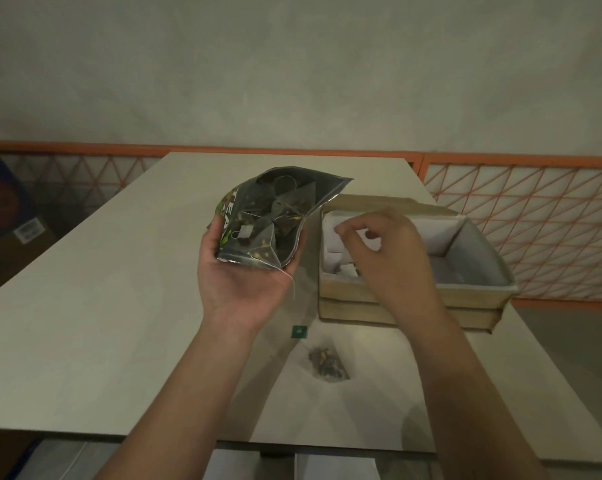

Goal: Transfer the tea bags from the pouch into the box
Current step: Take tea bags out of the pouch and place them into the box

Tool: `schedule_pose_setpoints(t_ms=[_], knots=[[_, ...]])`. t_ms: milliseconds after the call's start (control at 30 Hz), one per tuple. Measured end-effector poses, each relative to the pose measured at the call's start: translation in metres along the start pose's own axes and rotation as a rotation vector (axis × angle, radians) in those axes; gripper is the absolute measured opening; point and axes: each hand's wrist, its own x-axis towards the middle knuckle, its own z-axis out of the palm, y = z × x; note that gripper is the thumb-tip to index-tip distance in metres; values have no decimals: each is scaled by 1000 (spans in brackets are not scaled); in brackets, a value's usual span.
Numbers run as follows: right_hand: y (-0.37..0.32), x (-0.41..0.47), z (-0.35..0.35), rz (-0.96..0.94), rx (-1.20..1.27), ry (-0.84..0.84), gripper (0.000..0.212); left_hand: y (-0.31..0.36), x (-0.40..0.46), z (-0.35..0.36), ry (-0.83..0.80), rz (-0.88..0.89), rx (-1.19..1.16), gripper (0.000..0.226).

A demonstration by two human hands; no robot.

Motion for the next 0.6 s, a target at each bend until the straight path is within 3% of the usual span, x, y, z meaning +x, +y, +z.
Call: schedule_pose_setpoints(t_ms=[200, 300, 400, 500, 600], knots=[[-38, -25, 27, -161, 103, 4, 12, 4, 2, -4, 10, -32, 79, 70], [-47, -27, 35, -134, 36, 3, 31, 4, 0, -5, 18, -52, 54, 68], [-53, -25, 44, -48, -153, -107, 43, 6, -2, -5, 39, -50, 89, 70], [-55, -29, 52, -66, -308, -165, 40, 7, -4, -5, 31, -48, 96, 68], [-52, -26, 50, -39, -214, -201, 31, 8, -5, -6, 38, -40, 80, 66]])
